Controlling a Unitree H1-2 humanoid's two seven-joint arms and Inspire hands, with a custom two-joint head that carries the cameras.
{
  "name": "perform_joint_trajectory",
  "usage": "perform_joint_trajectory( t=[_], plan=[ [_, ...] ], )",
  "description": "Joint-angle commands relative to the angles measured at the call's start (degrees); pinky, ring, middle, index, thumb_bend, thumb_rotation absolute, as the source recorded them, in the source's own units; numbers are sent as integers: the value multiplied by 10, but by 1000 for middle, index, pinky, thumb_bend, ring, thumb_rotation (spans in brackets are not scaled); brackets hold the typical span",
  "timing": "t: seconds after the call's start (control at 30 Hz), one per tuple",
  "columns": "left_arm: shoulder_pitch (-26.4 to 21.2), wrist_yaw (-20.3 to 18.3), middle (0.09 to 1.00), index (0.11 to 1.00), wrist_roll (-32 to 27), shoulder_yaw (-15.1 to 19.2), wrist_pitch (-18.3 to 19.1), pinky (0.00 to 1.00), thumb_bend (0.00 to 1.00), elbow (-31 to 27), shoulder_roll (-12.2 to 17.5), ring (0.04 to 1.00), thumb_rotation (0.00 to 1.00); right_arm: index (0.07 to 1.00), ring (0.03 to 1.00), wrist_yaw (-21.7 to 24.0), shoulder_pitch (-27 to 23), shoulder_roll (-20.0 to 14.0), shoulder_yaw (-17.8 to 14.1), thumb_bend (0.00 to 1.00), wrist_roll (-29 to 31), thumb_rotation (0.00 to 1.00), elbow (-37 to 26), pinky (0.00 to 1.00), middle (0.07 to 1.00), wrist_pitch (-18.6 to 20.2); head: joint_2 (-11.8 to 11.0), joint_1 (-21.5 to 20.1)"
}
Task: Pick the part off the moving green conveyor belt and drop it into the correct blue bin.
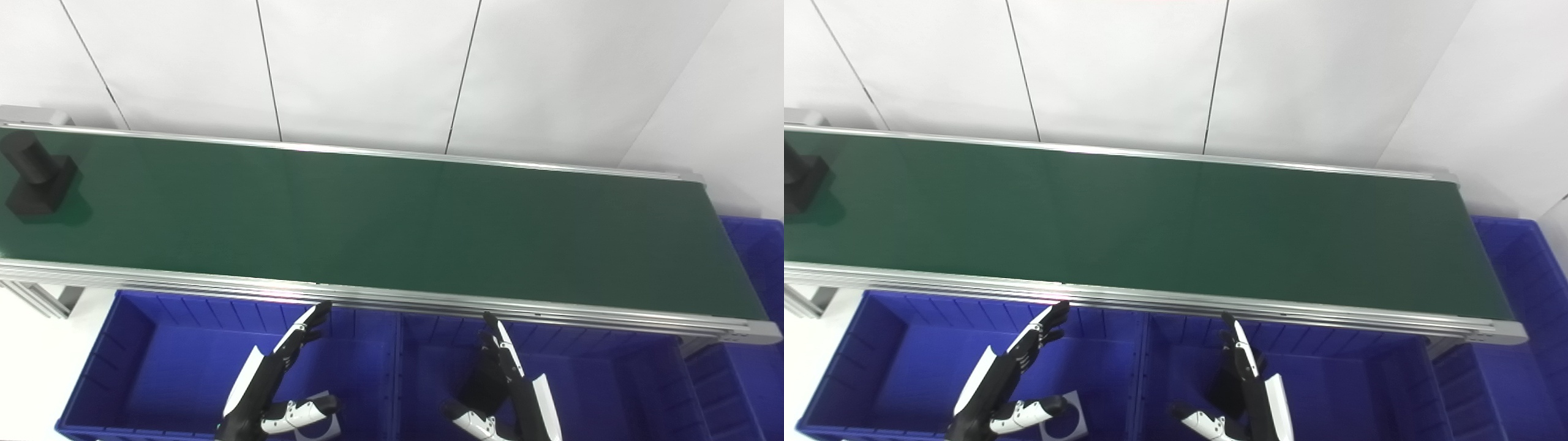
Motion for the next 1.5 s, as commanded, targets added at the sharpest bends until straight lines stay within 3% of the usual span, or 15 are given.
perform_joint_trajectory(
  t=[0.0,0.3,0.8,1.17,1.47],
  plan=[
    [-1,15,946,924,8,-1,-18,879,741,-21,7,929,665,972,913,-4,1,3,0,788,1,599,-16,855,974,-31,0,1],
    [-4,25,944,921,13,-10,-18,872,749,-21,11,924,657,974,928,-1,0,1,-3,785,-2,594,-21,856,977,-29,-2,22],
    [-4,13,951,929,4,-7,-18,878,766,-22,11,936,656,949,939,9,9,6,-6,802,-21,618,-37,862,966,-3,-15,17],
    [-11,15,956,932,-1,-1,-18,902,753,-18,19,945,658,923,932,9,8,8,-6,792,-32,656,-39,869,944,-6,-12,18],
    [-6,-10,962,934,-29,21,-18,900,734,-15,11,937,579,927,909,6,4,14,-10,809,-19,623,-26,851,939,-23,-13,9]
  ],
)
